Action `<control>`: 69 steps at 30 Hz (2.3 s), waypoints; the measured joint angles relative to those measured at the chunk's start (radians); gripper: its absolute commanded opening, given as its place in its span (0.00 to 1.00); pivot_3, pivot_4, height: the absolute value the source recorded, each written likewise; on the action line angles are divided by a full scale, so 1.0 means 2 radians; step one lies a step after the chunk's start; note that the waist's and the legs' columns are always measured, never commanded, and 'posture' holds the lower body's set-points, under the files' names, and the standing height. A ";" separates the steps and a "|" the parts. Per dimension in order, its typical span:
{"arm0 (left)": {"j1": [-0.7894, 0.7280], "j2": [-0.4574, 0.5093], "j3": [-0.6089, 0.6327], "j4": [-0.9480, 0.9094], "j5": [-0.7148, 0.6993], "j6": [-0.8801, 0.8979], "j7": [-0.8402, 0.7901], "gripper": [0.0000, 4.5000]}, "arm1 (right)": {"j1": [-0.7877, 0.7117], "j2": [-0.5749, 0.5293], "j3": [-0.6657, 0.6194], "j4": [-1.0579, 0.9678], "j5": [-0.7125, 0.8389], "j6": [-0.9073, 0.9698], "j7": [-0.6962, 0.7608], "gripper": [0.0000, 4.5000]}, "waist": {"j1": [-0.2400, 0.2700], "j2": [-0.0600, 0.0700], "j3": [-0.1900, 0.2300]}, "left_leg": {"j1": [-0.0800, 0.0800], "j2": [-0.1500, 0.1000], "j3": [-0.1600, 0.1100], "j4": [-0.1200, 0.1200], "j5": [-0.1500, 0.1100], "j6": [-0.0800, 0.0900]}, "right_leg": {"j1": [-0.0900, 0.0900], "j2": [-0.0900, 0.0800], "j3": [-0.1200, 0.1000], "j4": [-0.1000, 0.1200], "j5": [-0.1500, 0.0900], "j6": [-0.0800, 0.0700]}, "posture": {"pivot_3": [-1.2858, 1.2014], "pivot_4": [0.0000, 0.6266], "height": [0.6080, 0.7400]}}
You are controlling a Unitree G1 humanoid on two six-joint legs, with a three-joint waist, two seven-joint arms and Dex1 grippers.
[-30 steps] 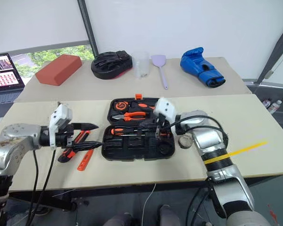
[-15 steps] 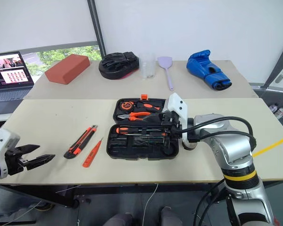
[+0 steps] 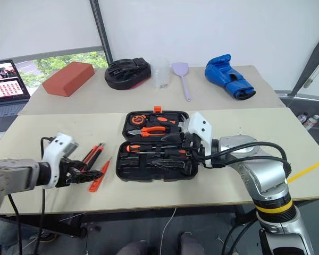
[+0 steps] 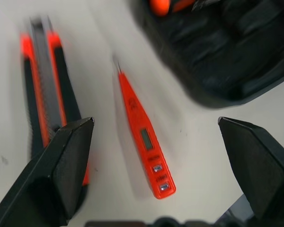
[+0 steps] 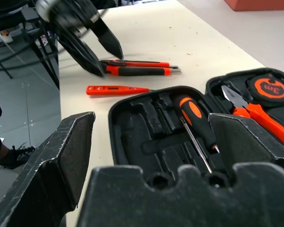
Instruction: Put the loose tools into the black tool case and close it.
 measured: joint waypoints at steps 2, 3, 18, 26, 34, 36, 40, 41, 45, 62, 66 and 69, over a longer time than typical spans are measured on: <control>-0.003 -0.010 -0.013 0.000 -0.013 0.006 0.021 1.00 | 0.001 0.000 0.000 -0.003 0.002 0.000 -0.006 0.99 | 0.001 0.000 0.000 | 0.000 0.000 0.000 0.000 0.000 0.000 | 0.000 0.000 0.000 0.000 0.000 0.000 | 0.52 0.24 1.00; -0.003 -0.010 -0.023 0.000 -0.014 0.007 0.033 1.00 | 0.001 -0.001 0.000 -0.003 0.003 0.000 -0.008 0.99 | 0.001 0.000 0.000 | 0.000 0.000 0.000 0.000 0.000 0.000 | 0.000 0.000 0.000 0.000 0.000 0.000 | 0.52 0.24 1.00; -0.011 -0.090 -0.052 0.049 0.029 -0.003 0.129 0.60 | 0.016 -0.024 -0.002 -0.019 0.016 0.000 -0.008 1.00 | 0.015 0.001 0.000 | 0.008 0.000 0.000 -0.001 0.000 -0.001 | 0.008 0.000 0.001 0.000 0.000 0.001 | 0.52 0.24 1.00; -0.067 -0.073 -0.091 0.121 0.047 -0.023 0.089 0.09 | 0.041 -0.067 -0.005 -0.062 0.070 0.013 0.032 1.00 | 0.025 0.001 -0.001 | 0.008 0.000 0.000 -0.001 0.000 -0.001 | 0.008 -0.001 0.001 0.000 0.000 0.001 | 0.52 0.24 1.00; -0.184 0.045 -0.158 0.157 0.035 -0.059 -0.039 0.09 | 0.081 -0.099 -0.016 -0.081 0.086 0.022 0.028 1.00 | 0.013 -0.003 0.001 | 0.003 0.000 0.000 0.000 0.000 -0.002 | 0.003 0.000 0.000 0.000 0.000 0.000 | 0.52 0.24 1.00; -0.204 0.079 -0.189 0.160 0.038 -0.093 -0.088 0.09 | 0.087 -0.100 -0.018 -0.082 0.084 0.018 0.025 1.00 | 0.008 -0.003 0.001 | 0.003 0.000 0.000 -0.001 0.000 -0.002 | 0.003 0.000 0.000 -0.001 -0.001 0.000 | 0.52 0.24 1.00; -0.229 0.125 -0.271 0.201 0.096 -0.221 -0.199 0.09 | 0.099 -0.105 -0.022 -0.082 0.080 0.012 0.013 1.00 | 0.005 -0.003 0.001 | 0.003 0.000 0.000 -0.002 0.000 -0.002 | 0.003 0.000 -0.001 -0.002 -0.001 -0.001 | 0.52 0.24 1.00; -0.244 0.124 -0.302 0.233 0.133 -0.325 -0.260 0.09 | 0.099 -0.104 -0.024 -0.081 0.082 0.013 0.008 1.00 | 0.006 -0.003 0.001 | 0.003 0.000 0.000 -0.002 0.001 -0.003 | 0.003 -0.001 -0.001 -0.003 0.000 -0.001 | 0.52 0.24 1.00; -0.285 0.090 -0.344 0.300 0.196 -0.506 -0.386 0.09 | 0.099 -0.105 -0.025 -0.080 0.085 0.013 0.000 1.00 | 0.010 -0.003 0.001 | 0.003 0.000 0.000 -0.002 0.001 -0.004 | 0.004 -0.001 -0.002 -0.005 0.001 -0.001 | 0.52 0.24 1.00; -0.368 -0.115 -0.416 0.523 0.350 -0.588 -0.476 0.09 | 0.095 -0.096 -0.025 -0.072 0.075 0.013 -0.044 1.00 | 0.007 -0.003 0.001 | -0.003 0.001 0.000 0.003 0.002 0.005 | 0.001 0.000 -0.002 -0.005 0.002 0.000 | 0.52 0.24 1.00; -0.372 -0.125 -0.416 0.532 0.359 -0.570 -0.487 0.09 | 0.095 -0.095 -0.025 -0.072 0.074 0.013 -0.050 1.00 | 0.007 -0.003 0.001 | -0.003 0.000 0.000 0.003 0.002 0.006 | 0.001 0.000 -0.002 -0.005 0.002 0.001 | 0.52 0.24 1.00; -0.372 -0.126 -0.416 0.532 0.367 -0.573 -0.497 0.09 | 0.095 -0.090 -0.025 -0.072 0.073 0.012 -0.055 1.00 | 0.006 -0.003 0.001 | -0.003 0.000 0.000 0.003 0.002 0.006 | 0.001 0.000 -0.002 -0.005 0.002 0.000 | 0.52 0.24 1.00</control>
